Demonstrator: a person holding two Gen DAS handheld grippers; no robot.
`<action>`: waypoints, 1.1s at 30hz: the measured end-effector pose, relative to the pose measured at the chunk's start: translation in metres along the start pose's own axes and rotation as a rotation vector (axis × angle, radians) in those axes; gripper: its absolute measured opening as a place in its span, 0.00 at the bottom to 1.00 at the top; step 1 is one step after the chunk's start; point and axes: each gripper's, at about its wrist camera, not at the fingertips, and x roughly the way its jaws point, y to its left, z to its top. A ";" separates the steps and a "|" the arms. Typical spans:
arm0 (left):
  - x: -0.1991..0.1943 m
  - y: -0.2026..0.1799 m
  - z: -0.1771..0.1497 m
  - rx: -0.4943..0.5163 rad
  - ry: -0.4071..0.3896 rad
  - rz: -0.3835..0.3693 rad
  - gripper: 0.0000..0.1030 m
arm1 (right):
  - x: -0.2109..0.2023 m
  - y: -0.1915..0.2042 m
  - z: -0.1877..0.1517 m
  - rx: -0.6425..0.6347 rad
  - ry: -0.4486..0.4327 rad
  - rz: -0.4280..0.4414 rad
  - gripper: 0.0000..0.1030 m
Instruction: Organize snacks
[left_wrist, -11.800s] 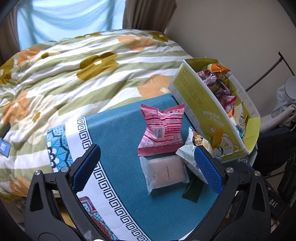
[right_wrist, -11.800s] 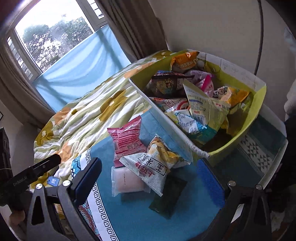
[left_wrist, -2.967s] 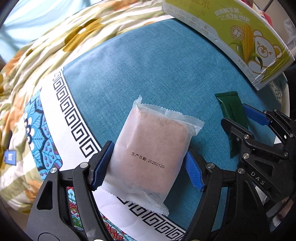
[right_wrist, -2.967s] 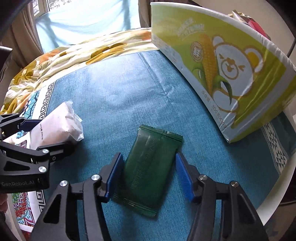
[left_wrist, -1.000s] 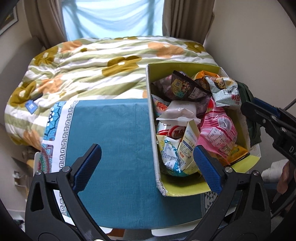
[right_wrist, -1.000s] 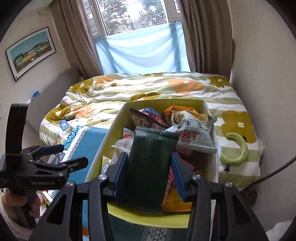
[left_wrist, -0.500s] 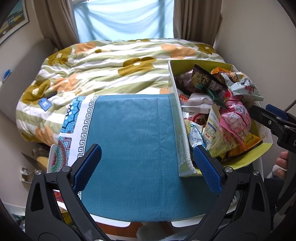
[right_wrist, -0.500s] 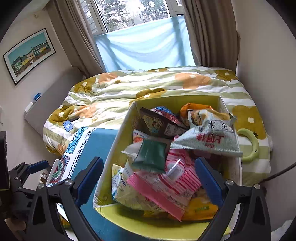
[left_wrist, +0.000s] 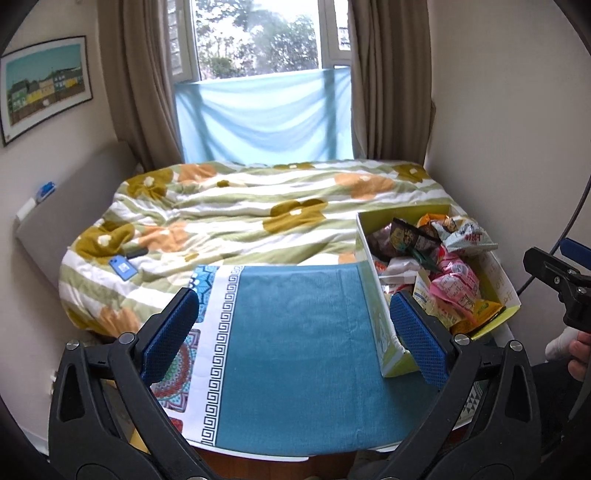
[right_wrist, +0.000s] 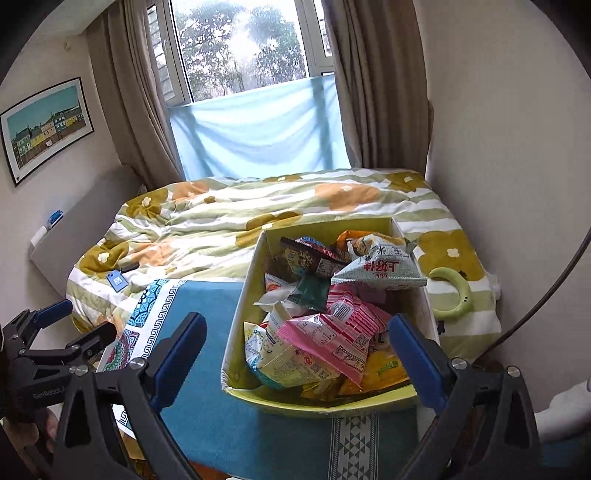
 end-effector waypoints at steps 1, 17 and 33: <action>-0.009 0.005 -0.001 -0.005 -0.019 -0.002 0.99 | -0.009 0.006 -0.001 -0.009 -0.016 -0.016 0.97; -0.075 0.050 -0.037 0.004 -0.095 0.010 0.99 | -0.068 0.067 -0.044 -0.036 -0.075 -0.126 0.99; -0.084 0.058 -0.047 0.016 -0.097 0.000 0.99 | -0.081 0.081 -0.055 -0.032 -0.094 -0.152 0.99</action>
